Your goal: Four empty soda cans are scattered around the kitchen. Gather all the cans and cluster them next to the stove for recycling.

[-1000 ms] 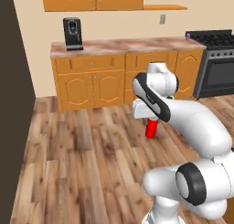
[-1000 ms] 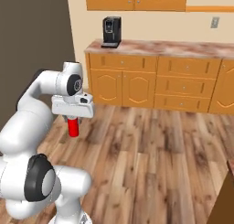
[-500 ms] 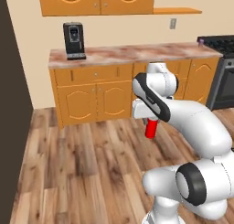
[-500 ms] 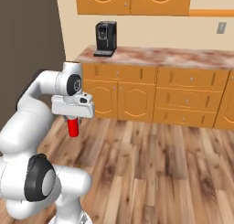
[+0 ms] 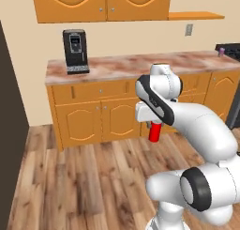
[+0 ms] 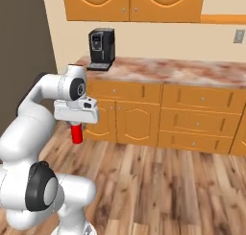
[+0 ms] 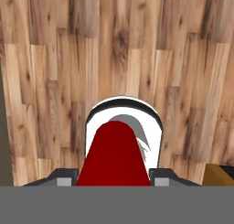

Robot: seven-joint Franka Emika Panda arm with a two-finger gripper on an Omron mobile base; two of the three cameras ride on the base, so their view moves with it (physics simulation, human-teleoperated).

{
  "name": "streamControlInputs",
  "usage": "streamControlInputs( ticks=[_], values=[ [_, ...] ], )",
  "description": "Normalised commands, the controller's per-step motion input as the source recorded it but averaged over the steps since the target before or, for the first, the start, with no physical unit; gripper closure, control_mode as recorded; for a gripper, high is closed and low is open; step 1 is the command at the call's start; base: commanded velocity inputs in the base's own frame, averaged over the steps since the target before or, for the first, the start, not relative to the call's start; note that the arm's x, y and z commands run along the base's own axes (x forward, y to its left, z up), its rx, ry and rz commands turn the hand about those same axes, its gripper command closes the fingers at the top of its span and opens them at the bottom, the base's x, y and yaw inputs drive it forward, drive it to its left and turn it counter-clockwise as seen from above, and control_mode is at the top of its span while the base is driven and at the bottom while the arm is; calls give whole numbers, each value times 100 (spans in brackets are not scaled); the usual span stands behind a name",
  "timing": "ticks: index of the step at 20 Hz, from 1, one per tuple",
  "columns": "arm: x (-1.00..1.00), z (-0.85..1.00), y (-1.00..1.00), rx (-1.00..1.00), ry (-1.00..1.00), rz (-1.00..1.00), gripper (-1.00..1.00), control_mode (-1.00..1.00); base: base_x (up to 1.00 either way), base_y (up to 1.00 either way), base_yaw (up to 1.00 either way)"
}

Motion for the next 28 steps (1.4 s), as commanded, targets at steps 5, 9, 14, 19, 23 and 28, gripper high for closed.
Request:
streamControlInputs(
  ticks=[5,9,14,19,23,28],
  values=[
    [0,0,0,0,0,0,100,100,100,-44,3],
    [0,0,0,0,0,0,100,100,100,-95,11],
    [0,0,0,0,0,0,100,100,100,-100,11],
    [0,0,0,0,0,0,100,100,96,-100,5],
    [0,0,0,0,0,0,100,100,61,-100,1],
    [0,0,0,0,0,0,100,100,48,-100,0]
  ],
)
